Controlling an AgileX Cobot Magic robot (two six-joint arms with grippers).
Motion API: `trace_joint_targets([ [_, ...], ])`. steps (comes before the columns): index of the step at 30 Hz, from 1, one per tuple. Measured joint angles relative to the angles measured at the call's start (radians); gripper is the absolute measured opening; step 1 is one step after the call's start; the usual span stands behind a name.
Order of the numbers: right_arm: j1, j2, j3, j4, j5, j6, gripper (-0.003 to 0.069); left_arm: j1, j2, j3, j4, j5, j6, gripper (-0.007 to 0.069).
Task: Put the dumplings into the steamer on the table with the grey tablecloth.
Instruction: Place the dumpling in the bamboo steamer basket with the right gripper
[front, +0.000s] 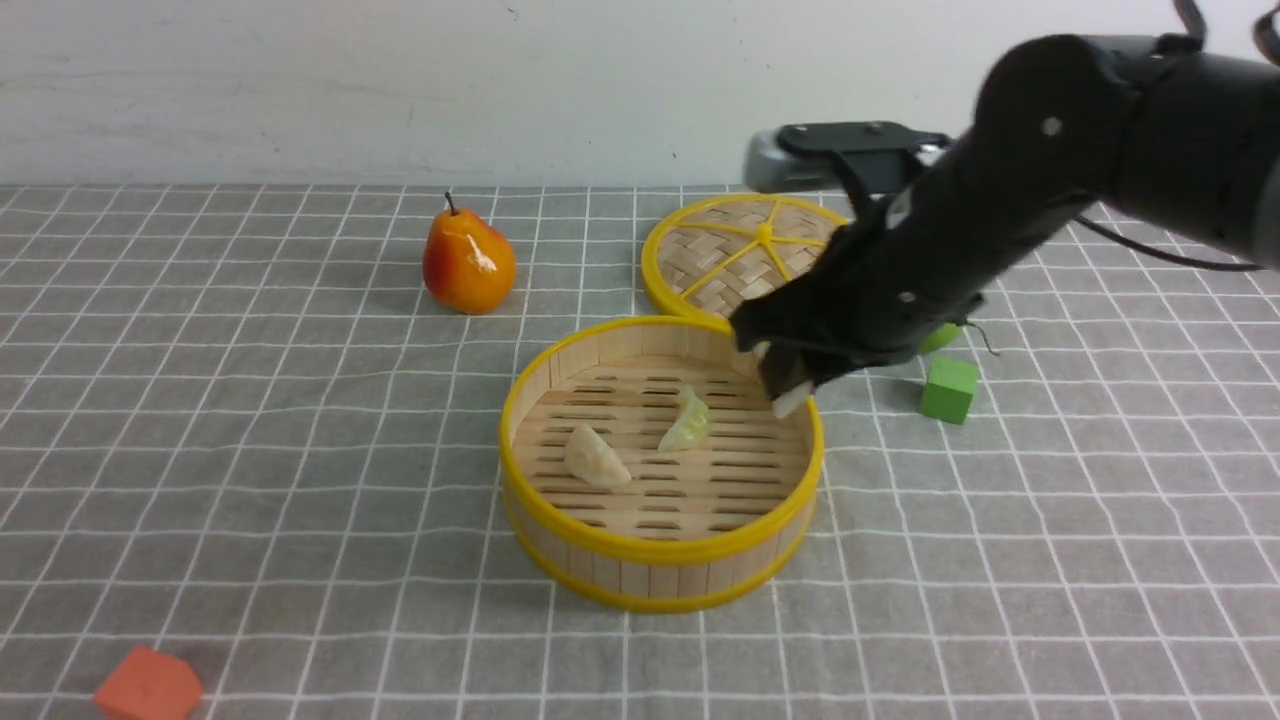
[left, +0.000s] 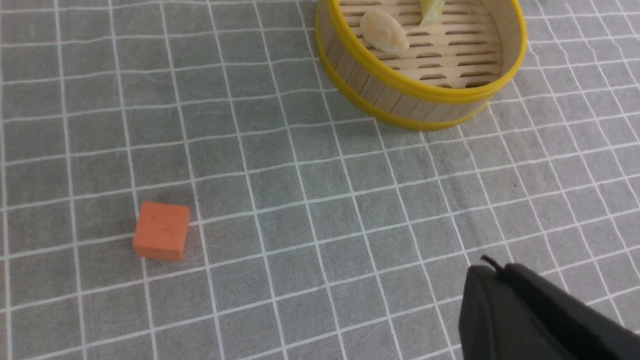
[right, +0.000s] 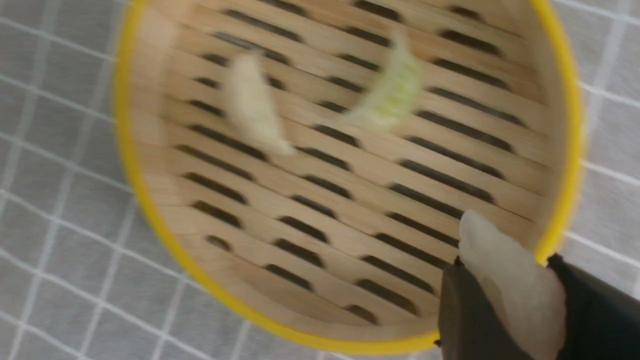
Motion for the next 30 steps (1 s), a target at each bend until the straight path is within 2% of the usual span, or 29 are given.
trace_joint_targets([
  [6, 0.088, 0.165, -0.06, -0.015, 0.0, 0.001, 0.0195, 0.0, 0.0, 0.0, 0.0, -0.006, 0.0, 0.0016],
  [13, 0.091, 0.273, -0.06, -0.063, -0.007, 0.061, 0.0199, 0.0, 0.0, 0.0, 0.0, 0.0, 0.0, 0.002],
  [18, 0.091, 0.273, -0.078, -0.114, -0.005, 0.103, 0.032, 0.0, 0.0, 0.0, 0.0, 0.012, -0.001, 0.0023],
  [19, 0.091, 0.273, -0.08, -0.115, 0.0, 0.105, 0.0325, 0.0, 0.0, 0.0, 0.0, 0.012, -0.001, 0.0023],
  [21, 0.091, 0.268, -0.112, -0.119, 0.036, 0.107, 0.0391, 0.0, -0.003, 0.0, 0.0, 0.015, -0.001, 0.0025],
  [23, 0.091, 0.25, -0.121, -0.119, 0.057, 0.106, 0.0407, 0.0, -0.015, 0.004, -0.001, 0.013, -0.001, 0.0027],
  [26, 0.091, 0.176, -0.118, -0.114, 0.083, 0.085, 0.0401, 0.0, -0.077, 0.033, -0.001, -0.004, -0.001, 0.0028],
  [30, 0.091, 0.018, -0.066, -0.104, 0.049, 0.061, 0.0344, 0.0, -0.221, 0.126, -0.001, -0.037, -0.002, 0.0031],
])
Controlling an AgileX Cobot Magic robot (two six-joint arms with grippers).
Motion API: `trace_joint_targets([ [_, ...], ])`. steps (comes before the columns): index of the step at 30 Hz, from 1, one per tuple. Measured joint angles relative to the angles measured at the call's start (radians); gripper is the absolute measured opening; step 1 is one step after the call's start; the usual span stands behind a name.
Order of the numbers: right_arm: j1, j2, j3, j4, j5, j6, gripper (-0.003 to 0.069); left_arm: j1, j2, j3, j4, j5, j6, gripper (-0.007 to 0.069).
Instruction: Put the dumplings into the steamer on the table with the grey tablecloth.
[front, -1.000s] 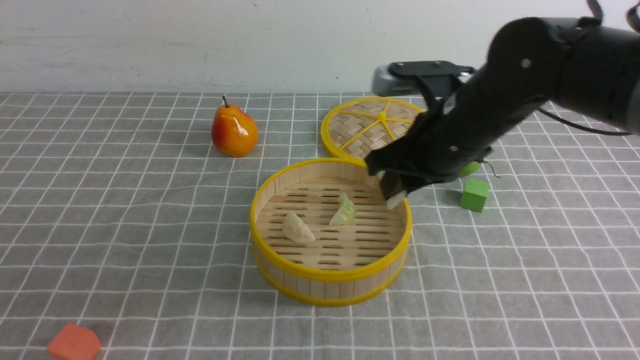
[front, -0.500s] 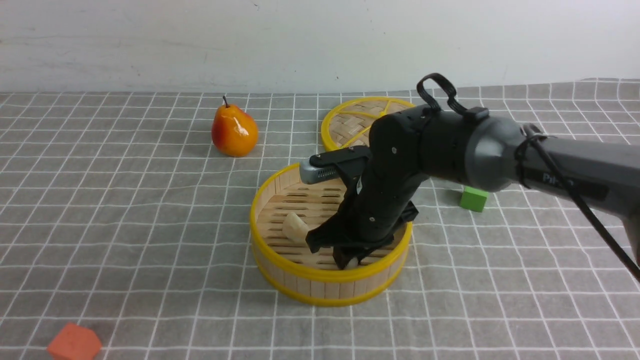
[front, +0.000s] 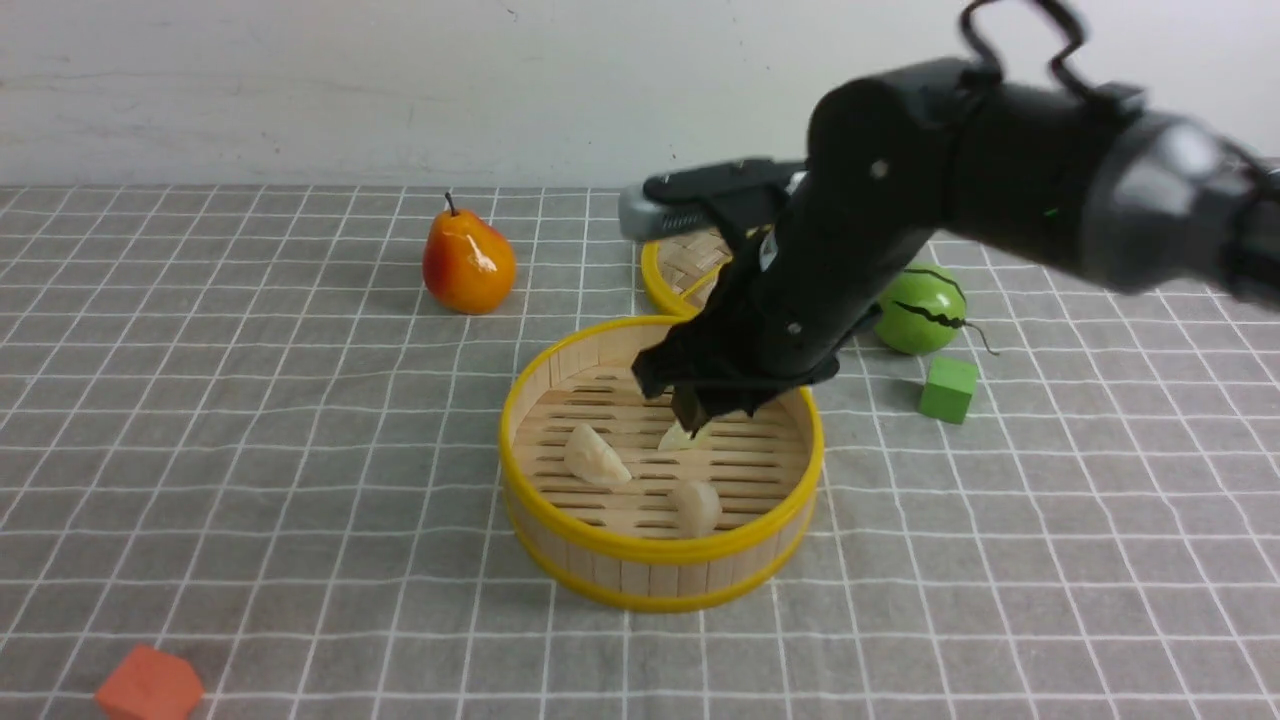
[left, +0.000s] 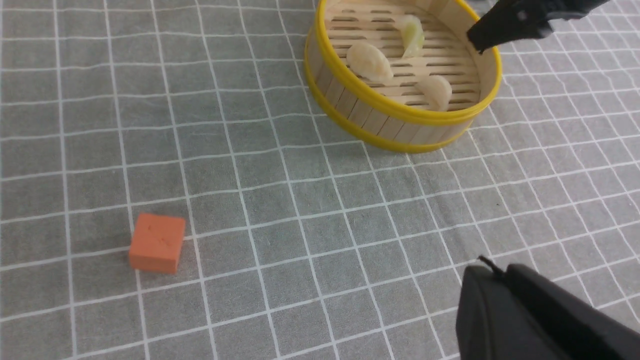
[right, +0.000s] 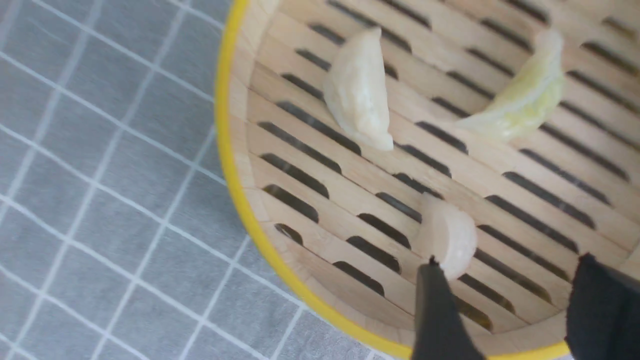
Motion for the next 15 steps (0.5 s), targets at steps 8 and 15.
trace_joint_targets([
  [8, 0.0, -0.383, 0.351, 0.075, -0.279, -0.075, 0.012, 0.0, -0.288, 0.29, 0.0, -0.213, -0.001, 0.0039],
  [15, 0.0, -0.701, 0.672, 0.252, -0.469, -0.304, -0.0019, 0.0, -0.337, 0.448, 0.0, -0.458, -0.001, 0.0044],
])
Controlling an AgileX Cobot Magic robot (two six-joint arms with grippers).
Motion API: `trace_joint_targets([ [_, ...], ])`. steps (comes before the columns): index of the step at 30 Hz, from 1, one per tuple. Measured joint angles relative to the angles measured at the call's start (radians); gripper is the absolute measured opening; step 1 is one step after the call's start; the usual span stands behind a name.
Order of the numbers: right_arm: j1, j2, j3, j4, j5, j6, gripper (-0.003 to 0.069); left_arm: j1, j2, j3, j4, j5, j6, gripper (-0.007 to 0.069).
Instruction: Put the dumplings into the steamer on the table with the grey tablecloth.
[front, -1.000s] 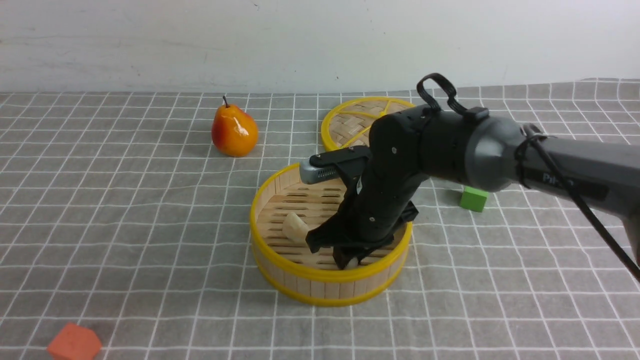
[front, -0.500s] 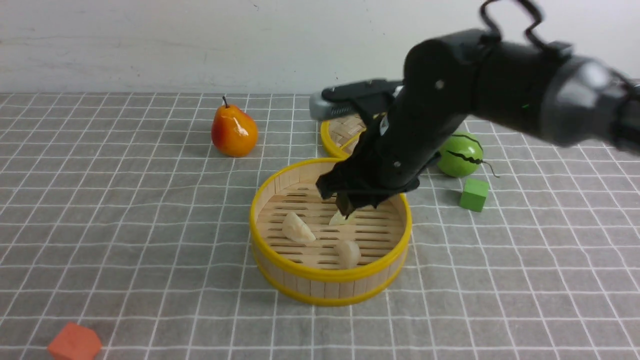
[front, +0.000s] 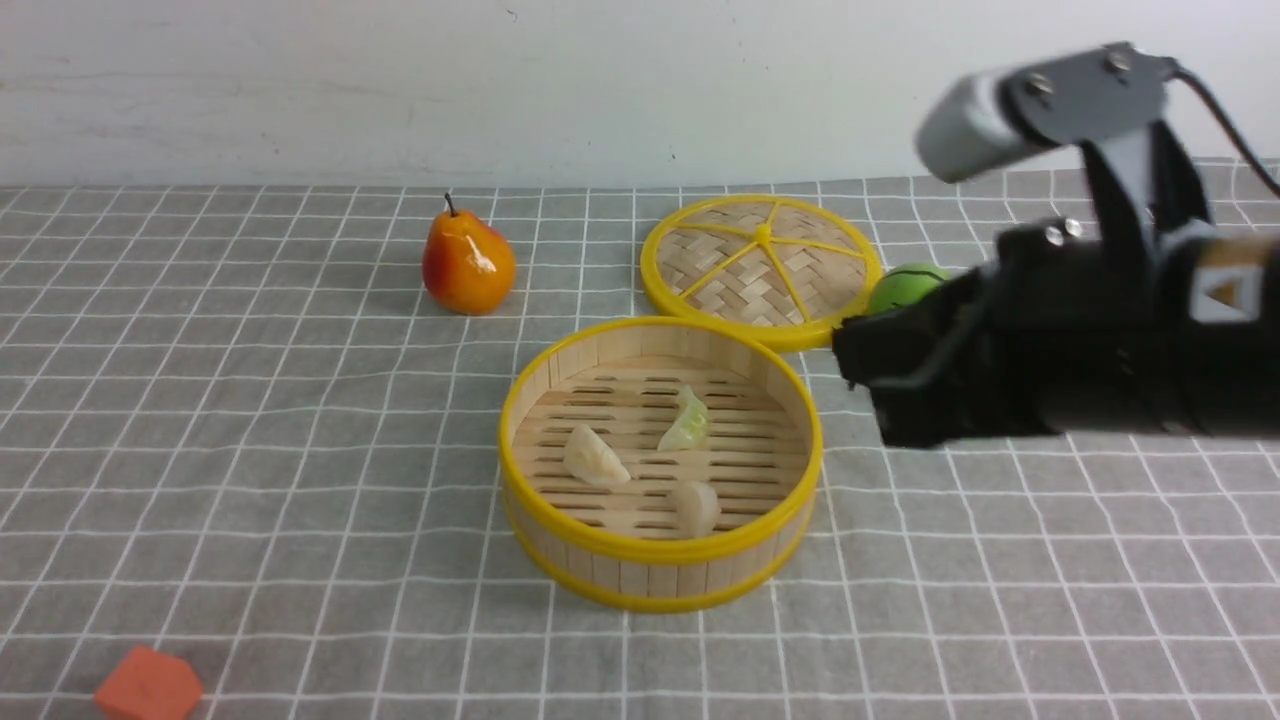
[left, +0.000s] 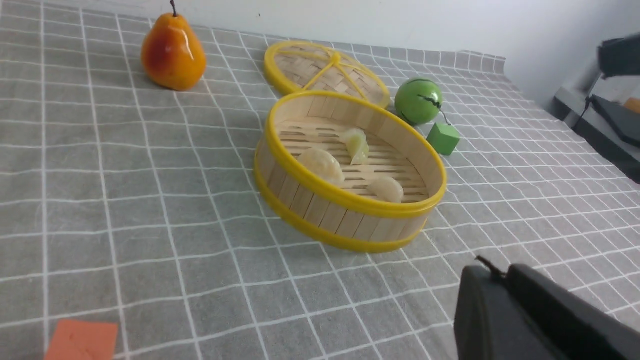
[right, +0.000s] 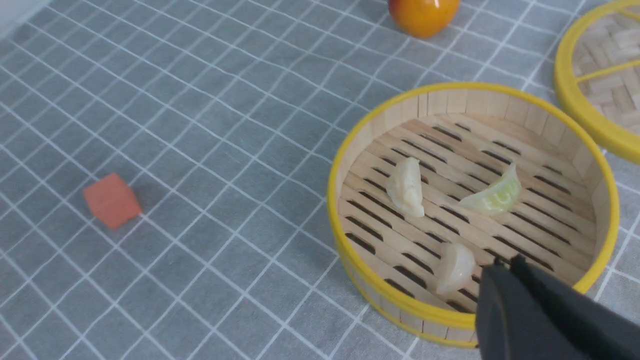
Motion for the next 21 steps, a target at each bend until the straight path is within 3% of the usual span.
trace_joint_targets([
  [7, 0.0, -0.249, 0.172, 0.14, -0.018, -0.213, -0.0022, 0.0, 0.0, 0.103, 0.0, -0.029, 0.0, 0.0052],
  [21, 0.0, -0.35, 0.192, 0.16, -0.003, -0.245, -0.0017, 0.0, 0.0, 0.152, 0.0, -0.042, 0.0, 0.0074],
])
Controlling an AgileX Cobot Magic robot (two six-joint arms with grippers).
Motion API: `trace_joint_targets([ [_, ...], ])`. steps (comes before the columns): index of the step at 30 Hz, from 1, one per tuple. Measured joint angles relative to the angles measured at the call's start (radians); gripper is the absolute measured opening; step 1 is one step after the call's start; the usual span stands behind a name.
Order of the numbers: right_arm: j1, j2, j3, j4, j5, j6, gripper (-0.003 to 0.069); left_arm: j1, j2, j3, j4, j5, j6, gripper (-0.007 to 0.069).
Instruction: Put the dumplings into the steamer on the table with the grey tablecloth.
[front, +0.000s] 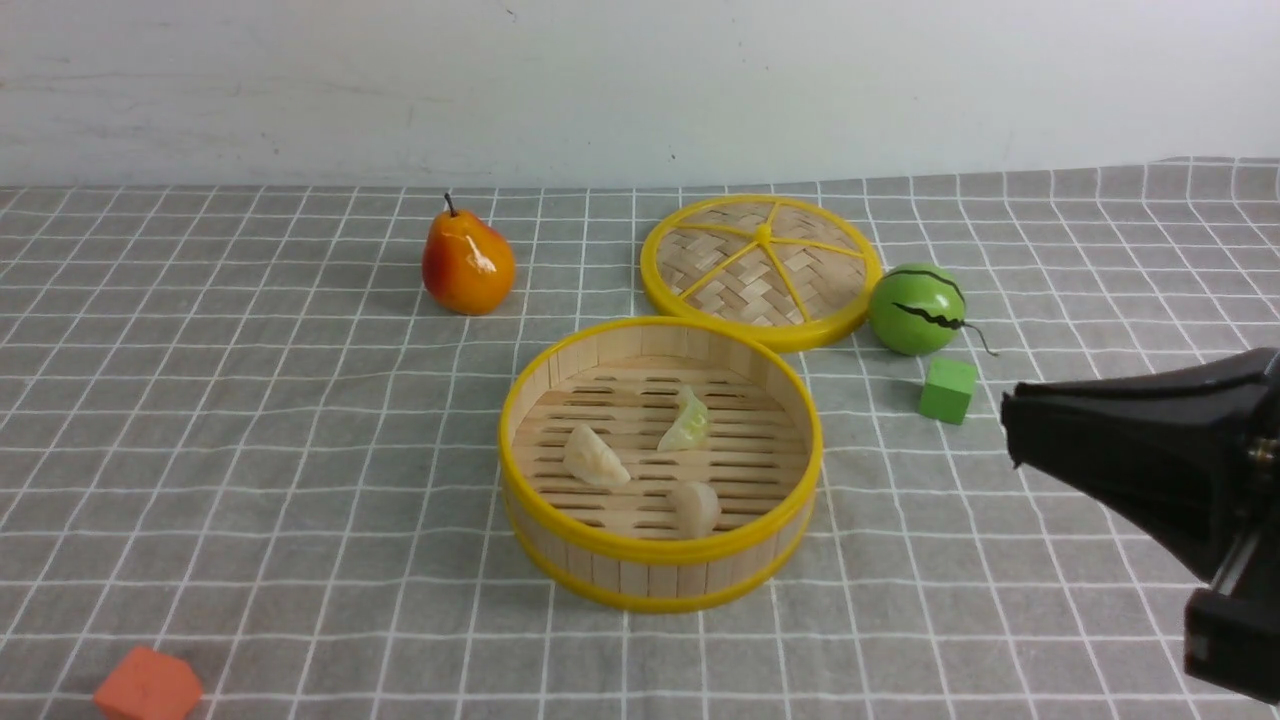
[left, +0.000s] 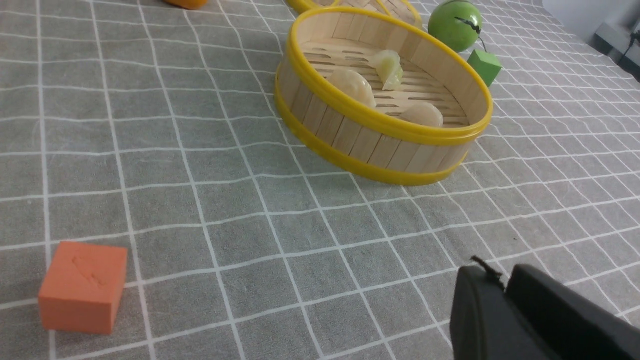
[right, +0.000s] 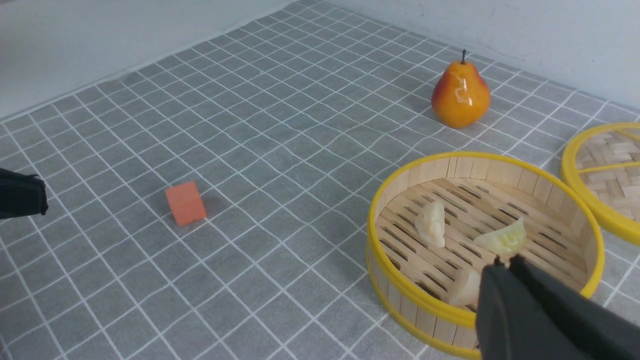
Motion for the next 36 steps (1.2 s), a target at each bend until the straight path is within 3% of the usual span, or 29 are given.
trace_joint_targets([
  [11, 0.017, -0.015, 0.064, -0.015, -0.075, 0.009, -0.001, 0.0, 0.0, 0.0, 0.0, -0.004, 0.0, 0.0084],
  [15, -0.031, -0.129, 0.246, -0.096, -0.245, 0.125, -0.001, 0.0, 0.0, 0.0, 0.0, -0.004, 0.0, 0.0084],
  [18, -0.11, -0.254, 0.384, -0.21, -0.339, 0.238, -0.001, 0.0, 0.0, 0.0, 0.0, -0.004, 0.0, 0.0088],
  [21, -0.276, -0.439, 0.534, -0.355, -0.365, 0.377, -0.001, 0.0, 0.0, 0.0, 0.0, -0.004, 0.0, 0.009],
  [22, -0.288, -0.45, 0.551, -0.382, -0.363, 0.393, -0.001, 0.0, 0.0, 0.0, 0.0, -0.004, 0.0, 0.0091],
  [24, -0.442, -0.574, 0.641, -0.478, -0.324, 0.482, -0.001, 0.0, 0.0, 0.0, 0.0, -0.004, 0.0, 0.0091],
  [28, -0.608, -0.726, 0.744, -0.564, -0.213, 0.572, -0.001, 0.0, 0.0, 0.0, 0.0, -0.005, 0.0, 0.0094],
  [31, -0.674, -0.79, 0.794, -0.578, -0.124, 0.596, -0.001, 0.0, 0.0, 0.0, 0.0, -0.005, 0.0, 0.0101],
  [36, -0.679, -0.799, 0.803, -0.58, -0.07, 0.602, -0.001, 0.0, 0.0, 0.0, 0.0, -0.005, 0.0, 0.0104],
])
